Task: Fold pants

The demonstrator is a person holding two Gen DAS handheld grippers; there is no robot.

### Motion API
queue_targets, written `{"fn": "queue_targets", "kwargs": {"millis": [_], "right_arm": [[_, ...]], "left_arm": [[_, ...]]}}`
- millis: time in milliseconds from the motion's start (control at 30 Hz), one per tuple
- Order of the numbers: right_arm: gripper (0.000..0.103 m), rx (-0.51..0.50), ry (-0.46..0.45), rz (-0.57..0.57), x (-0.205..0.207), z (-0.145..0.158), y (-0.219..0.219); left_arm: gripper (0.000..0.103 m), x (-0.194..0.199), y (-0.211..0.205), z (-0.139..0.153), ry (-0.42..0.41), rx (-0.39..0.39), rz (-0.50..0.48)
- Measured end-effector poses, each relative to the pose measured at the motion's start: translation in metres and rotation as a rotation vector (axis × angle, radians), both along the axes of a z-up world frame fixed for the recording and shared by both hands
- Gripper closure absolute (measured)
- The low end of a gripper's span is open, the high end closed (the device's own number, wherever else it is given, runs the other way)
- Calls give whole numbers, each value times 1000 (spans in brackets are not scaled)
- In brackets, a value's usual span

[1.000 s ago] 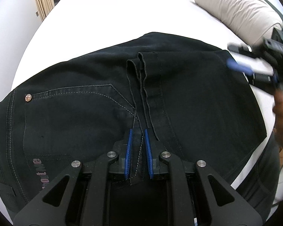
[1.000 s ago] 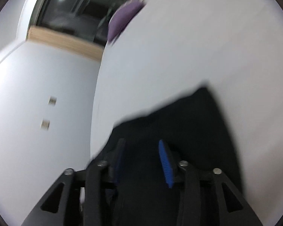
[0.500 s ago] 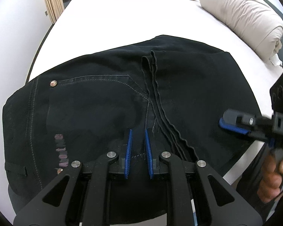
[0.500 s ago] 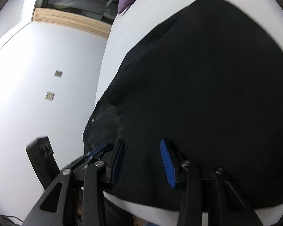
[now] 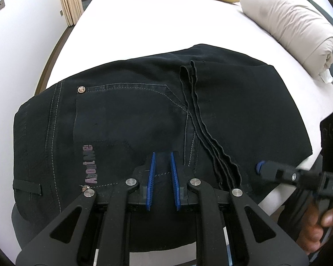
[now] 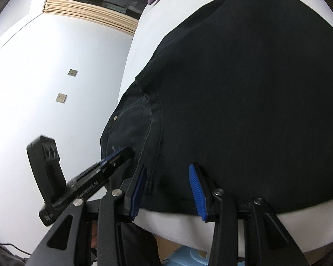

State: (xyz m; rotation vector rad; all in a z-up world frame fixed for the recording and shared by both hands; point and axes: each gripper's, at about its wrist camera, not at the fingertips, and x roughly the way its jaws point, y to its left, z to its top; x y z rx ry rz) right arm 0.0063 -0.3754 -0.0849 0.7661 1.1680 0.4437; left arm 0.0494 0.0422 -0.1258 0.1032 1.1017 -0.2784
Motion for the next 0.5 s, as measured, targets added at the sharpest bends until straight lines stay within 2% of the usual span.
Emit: {"fn": "queue_targets", "kwargs": {"millis": [133,267,333,500], "right_arm": [[59,12,8,30,-3,5,2],[52,33,17,102,-13,12,11],[52,30,-5,129,-19,18,14],[52,42,-47,113,-18,29,11]], "left_arm": [[89,-5,6,7,-15,-8,6],[89,-12,24,15,-25,-21,48],[89,-14,33,18,-28,-24,79],[89,-19,48,25,-38,-21,129]]}}
